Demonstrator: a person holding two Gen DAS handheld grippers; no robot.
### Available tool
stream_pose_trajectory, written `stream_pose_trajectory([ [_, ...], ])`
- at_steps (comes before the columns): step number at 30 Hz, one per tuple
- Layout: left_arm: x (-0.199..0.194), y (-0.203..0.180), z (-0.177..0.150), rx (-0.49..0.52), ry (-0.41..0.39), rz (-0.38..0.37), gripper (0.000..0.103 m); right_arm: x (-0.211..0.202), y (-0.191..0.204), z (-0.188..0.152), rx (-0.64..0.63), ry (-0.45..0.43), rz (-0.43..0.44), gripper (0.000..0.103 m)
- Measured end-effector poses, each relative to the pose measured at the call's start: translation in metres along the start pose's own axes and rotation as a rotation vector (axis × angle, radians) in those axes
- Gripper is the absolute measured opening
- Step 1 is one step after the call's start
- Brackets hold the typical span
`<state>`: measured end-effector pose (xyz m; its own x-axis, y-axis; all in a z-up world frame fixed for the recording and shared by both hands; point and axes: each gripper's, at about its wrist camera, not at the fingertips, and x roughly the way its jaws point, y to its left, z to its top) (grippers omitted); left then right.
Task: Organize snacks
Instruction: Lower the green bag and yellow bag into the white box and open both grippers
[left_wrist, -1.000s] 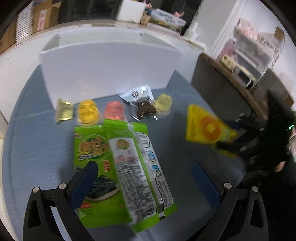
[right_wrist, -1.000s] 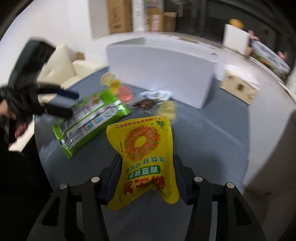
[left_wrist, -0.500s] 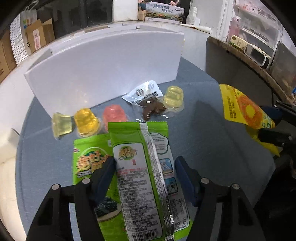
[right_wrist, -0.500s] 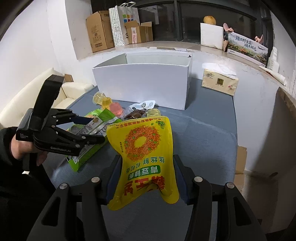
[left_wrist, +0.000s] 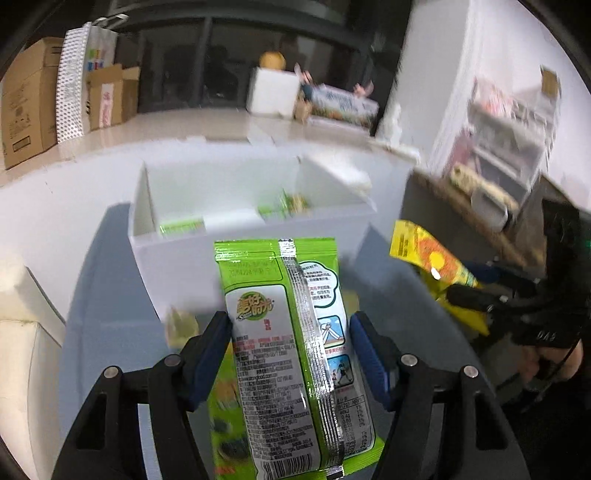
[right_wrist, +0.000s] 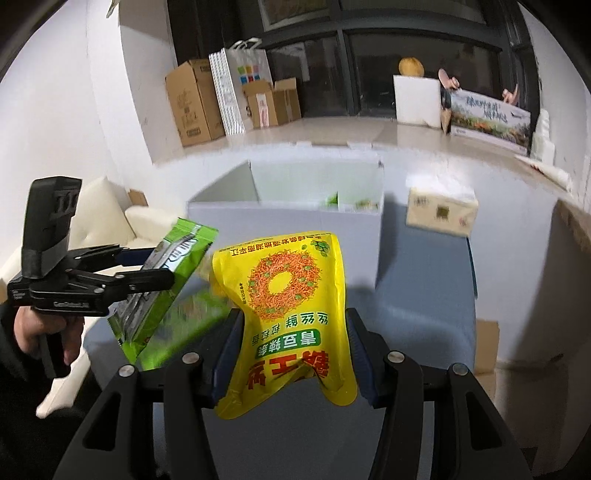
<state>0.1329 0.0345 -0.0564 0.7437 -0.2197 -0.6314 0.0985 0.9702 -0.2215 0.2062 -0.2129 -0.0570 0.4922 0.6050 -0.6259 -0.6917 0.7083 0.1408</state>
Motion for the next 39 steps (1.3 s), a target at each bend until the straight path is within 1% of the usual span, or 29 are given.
stream_pose_trajectory([
  [3,-0.002,0.015,0.030,-0.026,-0.058,-0.023,0.072,0.015,0.001,0.032,-0.002,-0.022,0.011,0.058],
  [4,0.000,0.019,0.042,-0.025,-0.080,-0.012,0.072,0.020,0.001,0.042,-0.007,-0.026,0.013,0.058],
  [8,0.015,0.036,0.084,-0.020,-0.120,0.015,0.072,0.049,-0.006,0.088,0.014,-0.030,0.039,0.058],
  [10,0.024,0.044,0.100,-0.029,-0.127,0.019,0.072,0.065,-0.013,0.111,0.024,-0.032,0.033,0.058],
  [12,0.038,0.052,0.115,-0.043,-0.116,0.019,0.072,0.081,-0.020,0.128,0.041,-0.022,0.030,0.058],
  [14,0.054,0.058,0.127,-0.042,-0.098,0.029,0.072,0.088,-0.024,0.133,0.048,-0.016,0.031,0.058],
  [16,0.072,0.064,0.136,-0.039,-0.078,0.055,0.073,0.116,-0.037,0.147,0.087,0.024,0.021,0.059],
  [17,0.078,0.066,0.139,-0.040,-0.079,0.080,0.075,0.122,-0.041,0.149,0.104,0.035,0.021,0.061],
  [18,0.080,0.068,0.139,-0.036,-0.080,0.096,0.086,0.129,-0.045,0.150,0.130,0.047,0.015,0.073],
  [19,0.085,0.070,0.141,-0.030,-0.080,0.099,0.094,0.133,-0.049,0.150,0.152,0.053,0.005,0.084],
  [20,0.087,0.071,0.141,-0.027,-0.081,0.096,0.103,0.136,-0.054,0.149,0.180,0.053,-0.007,0.088],
  [23,0.095,0.071,0.140,-0.004,-0.062,0.122,0.103,0.139,-0.064,0.147,0.232,0.050,-0.011,0.093],
  [25,0.096,0.071,0.138,-0.004,-0.061,0.127,0.103,0.139,-0.066,0.144,0.232,0.042,-0.016,0.103],
  [29,0.095,0.076,0.133,-0.037,-0.043,0.121,0.103,0.129,-0.066,0.142,0.229,0.018,-0.007,0.103],
  [33,0.077,0.074,0.120,-0.050,-0.048,0.107,0.103,0.106,-0.057,0.138,0.204,-0.034,0.022,0.103],
  [36,0.056,0.071,0.102,-0.072,-0.050,0.105,0.103,0.088,-0.048,0.131,0.193,-0.052,0.030,0.103],
  [39,0.035,0.063,0.073,-0.064,-0.042,0.100,0.103,0.065,-0.036,0.116,0.177,-0.074,0.062,0.103],
])
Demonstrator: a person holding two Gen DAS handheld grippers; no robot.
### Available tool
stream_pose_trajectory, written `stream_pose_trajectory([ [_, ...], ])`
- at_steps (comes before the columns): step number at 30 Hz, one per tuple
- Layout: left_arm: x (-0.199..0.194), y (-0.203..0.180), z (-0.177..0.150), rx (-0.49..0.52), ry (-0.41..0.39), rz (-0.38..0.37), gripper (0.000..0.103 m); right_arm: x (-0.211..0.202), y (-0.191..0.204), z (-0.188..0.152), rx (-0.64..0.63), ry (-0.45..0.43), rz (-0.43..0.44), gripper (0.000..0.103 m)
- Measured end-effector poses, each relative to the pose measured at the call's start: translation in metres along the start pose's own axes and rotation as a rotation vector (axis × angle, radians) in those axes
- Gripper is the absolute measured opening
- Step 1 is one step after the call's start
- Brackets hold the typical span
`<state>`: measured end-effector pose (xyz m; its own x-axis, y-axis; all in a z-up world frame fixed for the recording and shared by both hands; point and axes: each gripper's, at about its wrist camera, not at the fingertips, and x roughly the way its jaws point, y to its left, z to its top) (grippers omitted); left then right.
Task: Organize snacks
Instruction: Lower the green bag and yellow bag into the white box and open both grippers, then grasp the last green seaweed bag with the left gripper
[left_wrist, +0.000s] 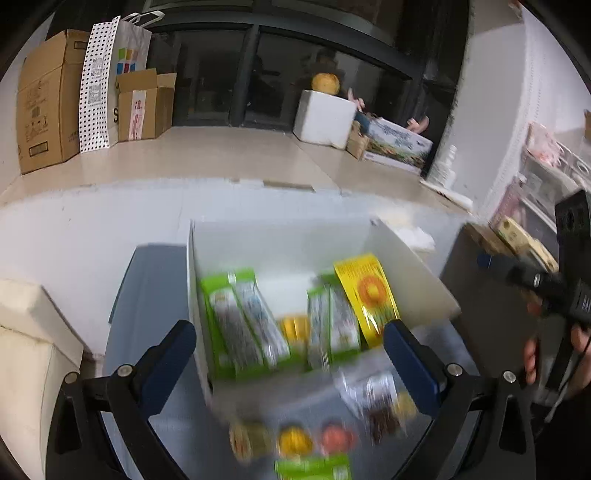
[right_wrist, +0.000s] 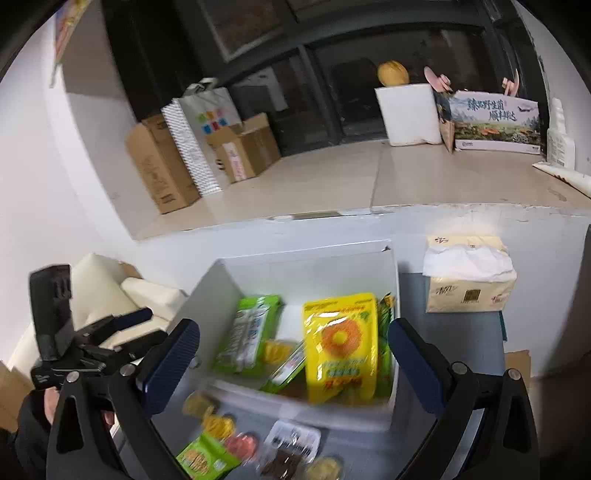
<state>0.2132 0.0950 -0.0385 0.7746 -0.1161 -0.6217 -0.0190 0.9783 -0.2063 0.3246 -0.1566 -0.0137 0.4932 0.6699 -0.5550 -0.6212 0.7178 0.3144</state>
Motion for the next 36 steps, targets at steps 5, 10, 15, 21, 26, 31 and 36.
stream_pose_trajectory([
  [5,-0.022,-0.008,-0.065,-0.022,0.071,0.019,0.103,-0.034,0.019,-0.040,-0.025,-0.007,0.003,0.103],
  [10,-0.014,-0.021,-0.124,-0.022,0.203,0.035,0.103,-0.050,0.025,-0.081,0.005,0.016,-0.030,0.103],
  [15,0.002,-0.039,-0.157,0.014,0.290,0.042,0.103,-0.055,0.019,-0.114,0.066,0.035,-0.051,0.103],
  [21,0.013,-0.043,-0.164,0.024,0.319,0.049,0.102,-0.061,0.010,-0.135,0.132,0.055,-0.046,0.103],
  [26,0.011,-0.046,-0.170,0.062,0.317,0.029,0.074,-0.055,0.009,-0.140,0.115,0.097,-0.095,0.103],
  [31,-0.005,-0.042,-0.169,0.044,0.284,-0.004,0.072,-0.032,0.010,-0.143,0.052,0.174,-0.167,0.103],
  [36,-0.033,-0.035,-0.161,0.032,0.216,-0.022,0.072,0.002,0.001,-0.142,0.016,0.205,-0.168,0.103],
])
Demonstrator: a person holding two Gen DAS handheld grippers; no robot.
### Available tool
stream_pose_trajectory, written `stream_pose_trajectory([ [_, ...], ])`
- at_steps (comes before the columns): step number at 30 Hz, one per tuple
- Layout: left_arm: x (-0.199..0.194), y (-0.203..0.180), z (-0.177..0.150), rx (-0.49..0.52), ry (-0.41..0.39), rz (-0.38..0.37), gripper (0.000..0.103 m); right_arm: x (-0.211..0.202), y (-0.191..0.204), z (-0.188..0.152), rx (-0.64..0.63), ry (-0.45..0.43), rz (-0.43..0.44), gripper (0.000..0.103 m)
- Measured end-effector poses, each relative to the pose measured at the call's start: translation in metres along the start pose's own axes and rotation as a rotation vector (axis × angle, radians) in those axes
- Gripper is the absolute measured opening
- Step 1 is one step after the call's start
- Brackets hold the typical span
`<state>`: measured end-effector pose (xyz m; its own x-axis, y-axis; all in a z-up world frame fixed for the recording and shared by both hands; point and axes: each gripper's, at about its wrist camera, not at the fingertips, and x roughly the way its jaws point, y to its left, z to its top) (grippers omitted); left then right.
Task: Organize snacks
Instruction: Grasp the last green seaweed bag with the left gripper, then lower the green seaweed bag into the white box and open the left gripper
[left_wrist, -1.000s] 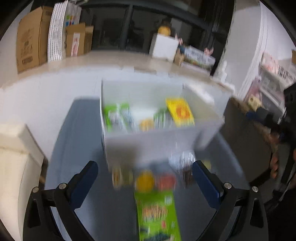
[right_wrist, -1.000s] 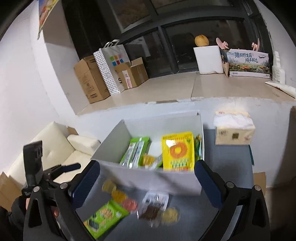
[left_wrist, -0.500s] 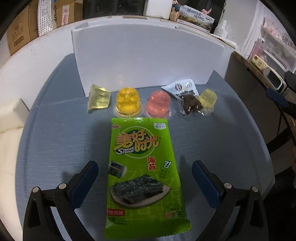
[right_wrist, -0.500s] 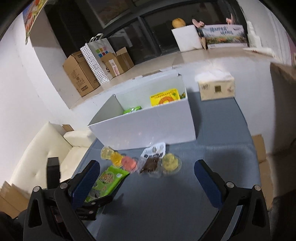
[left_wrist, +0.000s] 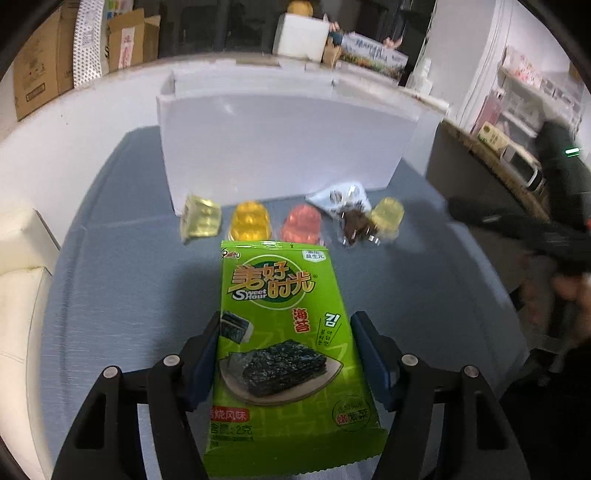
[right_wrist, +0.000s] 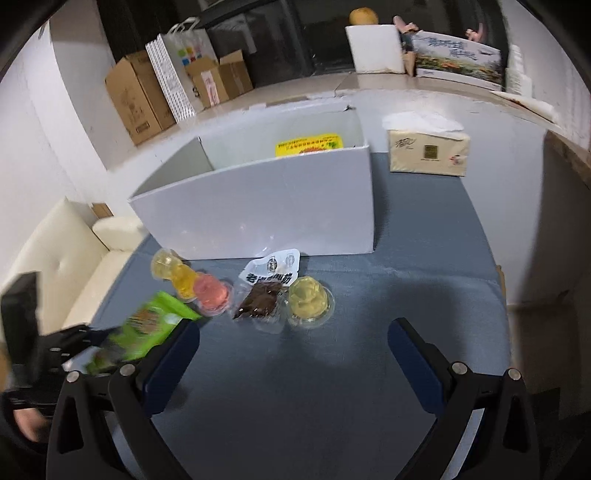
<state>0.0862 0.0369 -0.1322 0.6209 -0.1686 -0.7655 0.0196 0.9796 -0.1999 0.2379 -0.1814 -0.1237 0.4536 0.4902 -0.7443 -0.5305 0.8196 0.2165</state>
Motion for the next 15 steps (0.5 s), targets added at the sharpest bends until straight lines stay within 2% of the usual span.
stream_pose_trajectory([
  [5,-0.025,0.010,0.002,-0.035,-0.059,-0.005,0.072,0.041,-0.007,0.007,0.021,0.037,0.014,0.101],
  [9,-0.029,0.020,0.002,-0.064,-0.068,-0.001,0.072,0.064,-0.009,0.008,0.030,0.079,0.003,0.078],
  [12,-0.029,0.025,0.001,-0.078,-0.064,-0.001,0.072,0.070,-0.012,0.007,0.035,0.088,-0.004,0.067],
  [14,-0.028,0.027,0.000,-0.082,-0.063,-0.002,0.072,0.070,-0.013,0.007,0.035,0.087,0.002,0.053],
  [15,-0.027,0.027,0.001,-0.082,-0.062,-0.007,0.072,0.069,-0.014,0.006,0.029,0.084,-0.007,0.039],
])
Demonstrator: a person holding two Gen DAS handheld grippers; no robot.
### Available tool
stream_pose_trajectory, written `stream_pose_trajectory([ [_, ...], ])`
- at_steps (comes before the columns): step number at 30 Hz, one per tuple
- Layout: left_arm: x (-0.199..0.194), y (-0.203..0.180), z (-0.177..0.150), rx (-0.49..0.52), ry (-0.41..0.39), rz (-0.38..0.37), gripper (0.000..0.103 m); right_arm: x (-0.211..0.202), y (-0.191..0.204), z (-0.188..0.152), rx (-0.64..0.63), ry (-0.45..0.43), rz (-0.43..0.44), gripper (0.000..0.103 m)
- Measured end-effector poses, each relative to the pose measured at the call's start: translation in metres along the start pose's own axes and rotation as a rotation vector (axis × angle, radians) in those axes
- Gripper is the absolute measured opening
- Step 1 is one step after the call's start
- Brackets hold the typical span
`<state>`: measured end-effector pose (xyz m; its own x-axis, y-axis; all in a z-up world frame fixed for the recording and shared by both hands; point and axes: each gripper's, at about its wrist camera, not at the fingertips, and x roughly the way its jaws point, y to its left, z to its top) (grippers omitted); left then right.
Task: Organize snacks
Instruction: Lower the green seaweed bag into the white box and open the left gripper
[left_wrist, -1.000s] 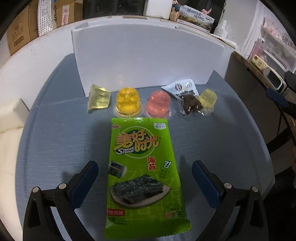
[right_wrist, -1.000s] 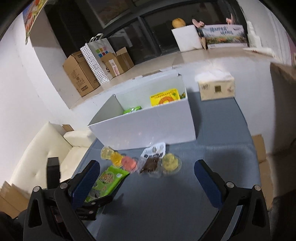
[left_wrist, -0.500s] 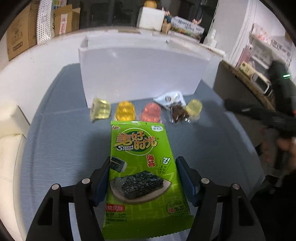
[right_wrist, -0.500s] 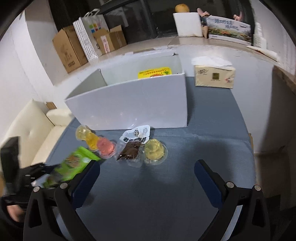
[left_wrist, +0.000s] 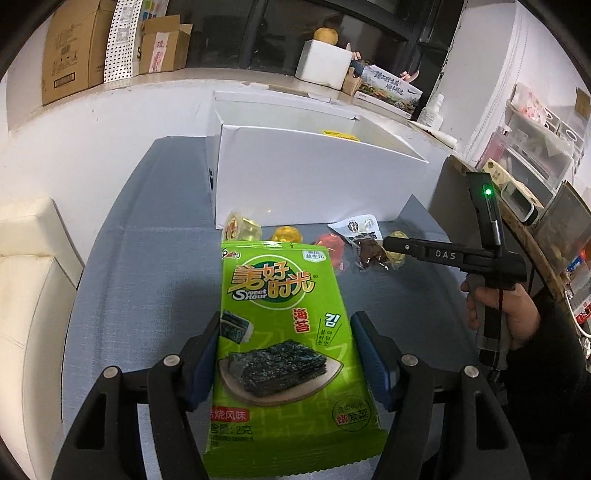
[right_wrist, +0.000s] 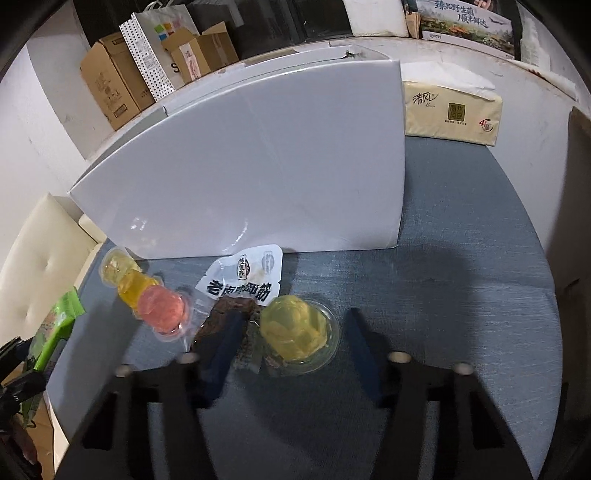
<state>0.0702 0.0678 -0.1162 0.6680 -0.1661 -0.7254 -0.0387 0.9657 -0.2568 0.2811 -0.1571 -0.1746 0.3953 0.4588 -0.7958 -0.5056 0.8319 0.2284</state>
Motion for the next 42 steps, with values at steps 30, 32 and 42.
stream_pose_trajectory([
  [30,-0.009,-0.049,0.124,0.146,-0.203,-0.064,0.072,-0.118,0.038,0.087,-0.171,-0.301,0.005,0.035],
  [32,-0.007,-0.048,0.150,0.152,-0.240,-0.043,0.072,-0.112,0.041,0.104,-0.182,-0.295,0.007,0.035],
  [42,0.053,-0.015,0.220,0.102,-0.190,-0.041,0.074,-0.058,0.034,0.163,-0.150,-0.190,-0.007,0.036],
])
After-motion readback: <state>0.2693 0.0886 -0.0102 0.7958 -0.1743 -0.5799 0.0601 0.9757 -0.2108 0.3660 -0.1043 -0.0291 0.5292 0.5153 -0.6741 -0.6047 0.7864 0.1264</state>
